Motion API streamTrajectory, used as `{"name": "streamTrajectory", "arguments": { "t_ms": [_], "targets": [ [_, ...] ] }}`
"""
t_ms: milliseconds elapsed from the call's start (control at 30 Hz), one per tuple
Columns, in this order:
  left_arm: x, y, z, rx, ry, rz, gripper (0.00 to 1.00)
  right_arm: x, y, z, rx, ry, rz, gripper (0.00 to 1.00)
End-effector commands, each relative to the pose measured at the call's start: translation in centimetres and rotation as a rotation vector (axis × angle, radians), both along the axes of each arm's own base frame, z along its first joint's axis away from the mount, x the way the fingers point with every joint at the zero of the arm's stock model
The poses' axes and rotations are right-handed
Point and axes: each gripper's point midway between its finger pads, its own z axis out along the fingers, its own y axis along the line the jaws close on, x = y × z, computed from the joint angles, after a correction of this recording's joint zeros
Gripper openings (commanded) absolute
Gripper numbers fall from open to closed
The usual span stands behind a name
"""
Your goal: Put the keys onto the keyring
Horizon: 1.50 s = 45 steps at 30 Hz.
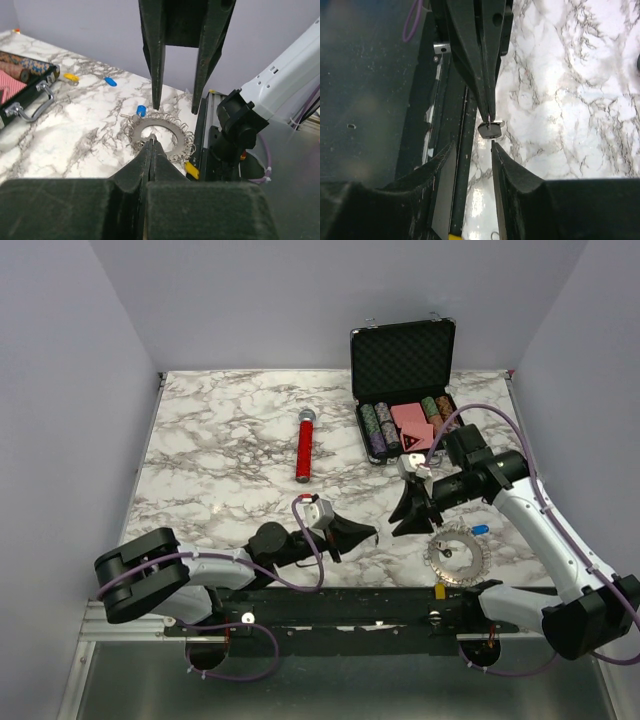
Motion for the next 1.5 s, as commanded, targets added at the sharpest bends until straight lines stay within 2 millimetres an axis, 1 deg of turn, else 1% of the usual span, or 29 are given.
{"name": "streamTrajectory", "arguments": {
  "t_ms": [0, 33, 67, 167, 400, 600, 733, 833, 967, 1100, 1167, 1300, 1467],
  "targets": [
    [-0.3, 1.5, 7.0, -0.323, 0.010, 0.005, 0.00, 0.3, 1.4, 1.4, 0.142, 0.016, -0.004, 0.43],
    [-0.5, 1.2, 7.2, -0.327, 0.003, -0.006, 0.00, 0.6, 1.6, 1.5, 0.148, 0.017, -0.013, 0.43],
    [-0.6, 1.0, 7.1, -0.322, 0.002, -0.014, 0.00, 0.8, 1.7, 1.6, 0.149, 0.020, -0.023, 0.43],
    [-0.7, 1.0, 7.3, -0.323, -0.012, -0.014, 0.00, 1.2, 1.8, 1.5, 0.147, 0.047, -0.046, 0.42],
    [-0.8, 1.3, 7.8, -0.330, -0.036, -0.009, 0.00, 1.1, 1.8, -0.2, 0.142, 0.072, -0.075, 0.42],
    [-0.9, 1.4, 8.1, -0.339, -0.044, -0.009, 0.00, 0.9, 1.9, 0.1, 0.153, 0.091, -0.074, 0.41],
    [-0.8, 1.5, 8.4, -0.346, -0.046, 0.000, 0.00, 0.5, 1.9, -0.4, 0.163, 0.122, -0.068, 0.40],
    [-0.7, 1.5, 8.9, -0.357, -0.052, 0.006, 0.00, 0.6, 1.9, -0.7, 0.158, 0.127, -0.080, 0.38],
    [-0.8, 1.5, 9.2, -0.364, -0.054, 0.002, 0.00, 0.6, 1.9, -0.6, 0.162, 0.129, -0.079, 0.37],
    [-0.6, 1.6, 9.2, -0.367, -0.053, 0.008, 0.00, 0.4, 2.0, -0.4, 0.170, 0.126, -0.071, 0.34],
    [-0.6, 1.5, 9.3, -0.367, -0.053, 0.008, 0.00, 0.3, 2.0, -0.2, 0.176, 0.130, -0.066, 0.29],
    [-0.6, 1.5, 9.4, -0.371, -0.051, 0.010, 0.00, 0.1, 2.0, -0.1, 0.184, 0.137, -0.057, 0.22],
    [-0.5, 1.5, 9.6, -0.375, -0.054, 0.015, 0.00, 0.2, 2.0, -0.3, 0.177, 0.144, -0.063, 0.22]
  ]
}}
